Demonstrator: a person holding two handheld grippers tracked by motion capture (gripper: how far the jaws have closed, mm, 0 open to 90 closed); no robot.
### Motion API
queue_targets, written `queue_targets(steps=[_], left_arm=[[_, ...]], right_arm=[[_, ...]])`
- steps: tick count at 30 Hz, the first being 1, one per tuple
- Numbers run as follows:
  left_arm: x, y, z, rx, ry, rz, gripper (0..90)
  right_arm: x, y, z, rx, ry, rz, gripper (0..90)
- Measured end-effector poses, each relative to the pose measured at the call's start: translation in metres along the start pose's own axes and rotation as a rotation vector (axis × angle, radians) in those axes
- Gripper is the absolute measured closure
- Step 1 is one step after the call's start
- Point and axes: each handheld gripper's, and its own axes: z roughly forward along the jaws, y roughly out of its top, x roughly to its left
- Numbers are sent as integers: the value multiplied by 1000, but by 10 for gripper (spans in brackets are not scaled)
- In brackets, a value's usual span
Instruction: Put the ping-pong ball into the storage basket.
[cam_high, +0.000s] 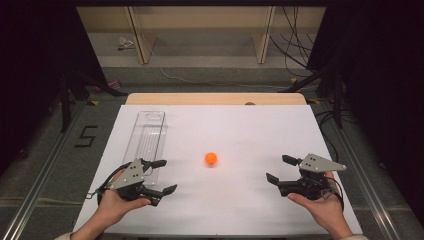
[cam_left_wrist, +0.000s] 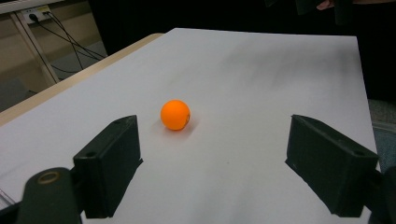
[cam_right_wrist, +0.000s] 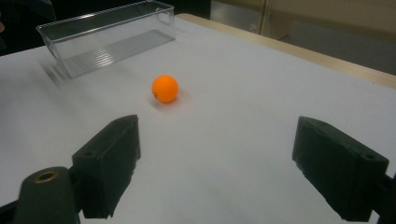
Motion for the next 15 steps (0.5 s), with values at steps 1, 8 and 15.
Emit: queue_targets(steps=[1, 8, 15], left_arm=[[0, 0, 0, 0, -1, 3, 172], [-1, 0, -1, 1, -4, 6, 172], [-2, 1, 0, 0, -8, 9, 172]], right_arm=[[0, 0, 0, -1, 0, 2, 162], [3, 2, 9, 16, 9, -22, 161], [9, 5, 22, 20, 19, -49, 161]])
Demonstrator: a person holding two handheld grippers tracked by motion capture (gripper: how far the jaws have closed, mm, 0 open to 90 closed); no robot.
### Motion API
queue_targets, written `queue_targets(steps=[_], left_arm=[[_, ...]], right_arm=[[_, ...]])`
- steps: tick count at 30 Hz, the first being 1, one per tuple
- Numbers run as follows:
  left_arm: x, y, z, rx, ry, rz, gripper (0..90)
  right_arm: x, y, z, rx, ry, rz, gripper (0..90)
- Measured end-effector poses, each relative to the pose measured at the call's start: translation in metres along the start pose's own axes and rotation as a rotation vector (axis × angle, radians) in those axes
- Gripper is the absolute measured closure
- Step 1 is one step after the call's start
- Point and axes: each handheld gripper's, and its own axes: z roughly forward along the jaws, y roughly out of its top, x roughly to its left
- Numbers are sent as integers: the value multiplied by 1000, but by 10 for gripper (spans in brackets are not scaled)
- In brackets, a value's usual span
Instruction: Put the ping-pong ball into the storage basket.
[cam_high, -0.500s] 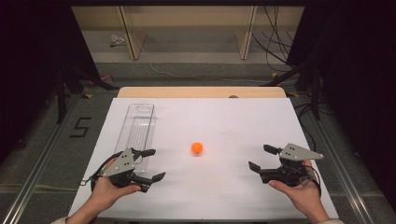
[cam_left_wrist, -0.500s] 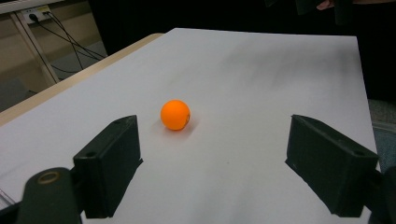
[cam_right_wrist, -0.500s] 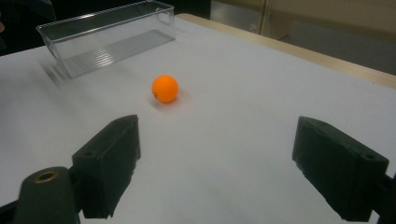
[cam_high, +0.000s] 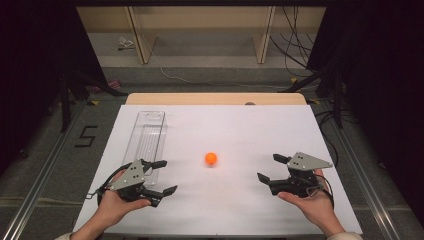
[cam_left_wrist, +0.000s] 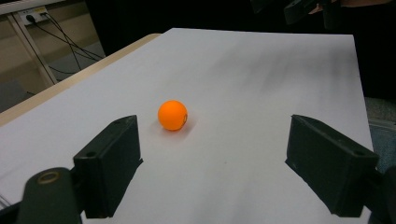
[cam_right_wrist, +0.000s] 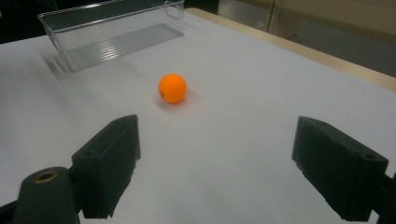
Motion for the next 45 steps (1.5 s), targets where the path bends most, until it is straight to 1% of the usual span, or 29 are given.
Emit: queue_targets(steps=[12, 27, 45], left_arm=[[0, 0, 0, 0, -7, 5, 172], [-1, 1, 0, 1, -12, 6, 172], [-1, 1, 0, 0, -14, 11, 173]], right_arm=[[-1, 7, 15, -2, 20, 5, 161], [1, 17, 36, 7, 48, -11, 161], [2, 23, 54, 20, 65, -16, 162]])
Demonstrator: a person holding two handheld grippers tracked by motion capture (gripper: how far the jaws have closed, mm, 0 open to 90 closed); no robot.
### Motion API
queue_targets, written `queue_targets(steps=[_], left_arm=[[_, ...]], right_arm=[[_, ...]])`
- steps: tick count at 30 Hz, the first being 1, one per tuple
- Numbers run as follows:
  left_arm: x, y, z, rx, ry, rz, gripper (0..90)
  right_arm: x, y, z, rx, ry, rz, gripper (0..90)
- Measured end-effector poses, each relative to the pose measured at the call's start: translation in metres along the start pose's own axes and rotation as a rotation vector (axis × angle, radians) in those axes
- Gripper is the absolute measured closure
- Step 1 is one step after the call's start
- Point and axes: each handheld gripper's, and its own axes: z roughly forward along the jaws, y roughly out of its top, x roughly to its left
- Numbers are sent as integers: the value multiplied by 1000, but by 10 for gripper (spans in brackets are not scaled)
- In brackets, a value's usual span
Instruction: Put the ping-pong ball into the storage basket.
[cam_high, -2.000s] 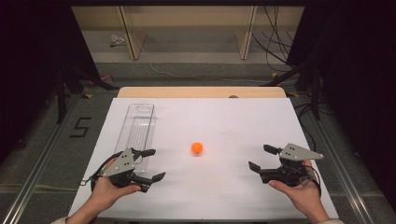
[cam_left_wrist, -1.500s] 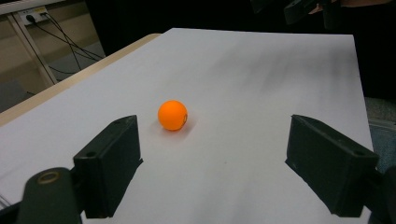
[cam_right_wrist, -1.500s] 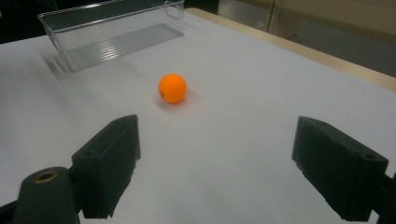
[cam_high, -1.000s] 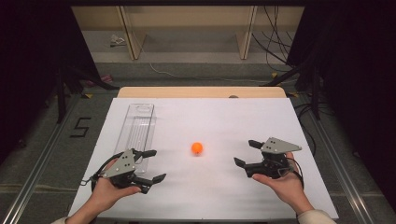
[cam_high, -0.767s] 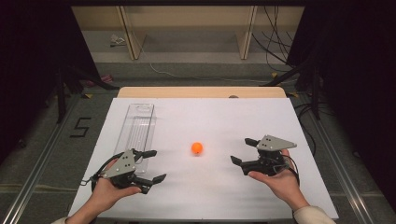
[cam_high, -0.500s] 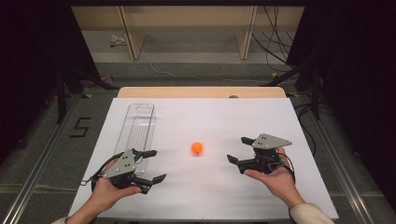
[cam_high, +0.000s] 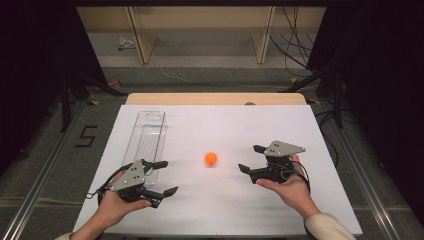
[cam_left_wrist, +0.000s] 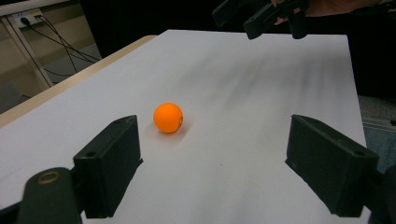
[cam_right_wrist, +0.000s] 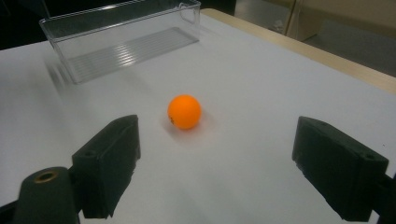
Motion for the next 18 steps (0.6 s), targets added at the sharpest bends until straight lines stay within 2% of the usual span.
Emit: queue_targets(steps=[18], left_arm=[[0, 0, 0, 0, -4, 3, 172]], right_arm=[[2, 3, 10, 13, 7, -4, 162]])
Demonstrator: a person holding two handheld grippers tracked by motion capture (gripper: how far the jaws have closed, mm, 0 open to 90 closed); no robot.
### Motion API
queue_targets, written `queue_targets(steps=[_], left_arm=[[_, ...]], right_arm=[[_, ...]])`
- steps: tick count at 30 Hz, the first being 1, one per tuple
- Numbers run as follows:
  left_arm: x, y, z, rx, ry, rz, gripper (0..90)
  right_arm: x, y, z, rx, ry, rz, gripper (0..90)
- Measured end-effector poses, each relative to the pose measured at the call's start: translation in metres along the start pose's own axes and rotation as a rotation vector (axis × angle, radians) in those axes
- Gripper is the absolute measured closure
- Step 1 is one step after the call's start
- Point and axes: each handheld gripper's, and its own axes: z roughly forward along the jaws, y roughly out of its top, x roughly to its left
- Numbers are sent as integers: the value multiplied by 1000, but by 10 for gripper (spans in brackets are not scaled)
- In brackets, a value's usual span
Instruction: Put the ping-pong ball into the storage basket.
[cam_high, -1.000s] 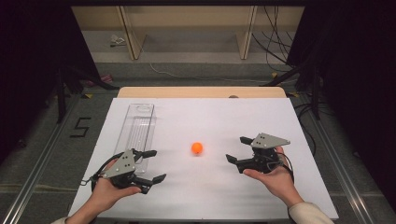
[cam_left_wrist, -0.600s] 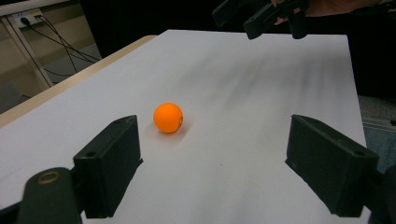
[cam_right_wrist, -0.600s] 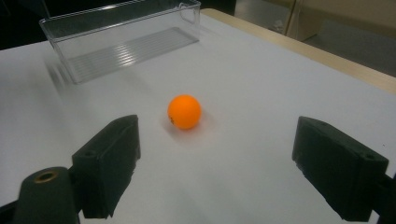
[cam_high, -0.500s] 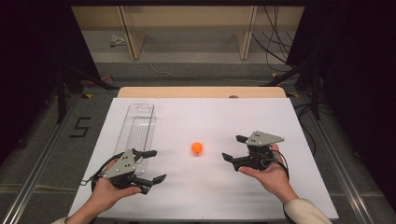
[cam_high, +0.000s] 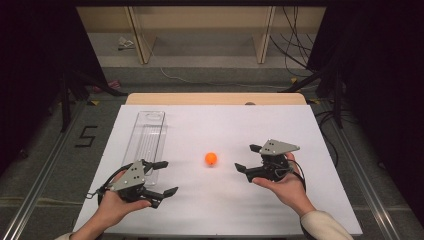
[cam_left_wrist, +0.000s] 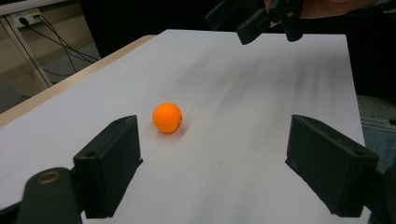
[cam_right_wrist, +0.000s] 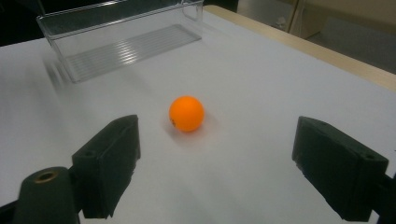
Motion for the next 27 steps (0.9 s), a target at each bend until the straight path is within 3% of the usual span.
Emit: queue_targets(steps=[27], left_arm=[[0, 0, 0, -3, -4, 1, 172]], right_arm=[[3, 7, 20, 13, 24, -5, 162]])
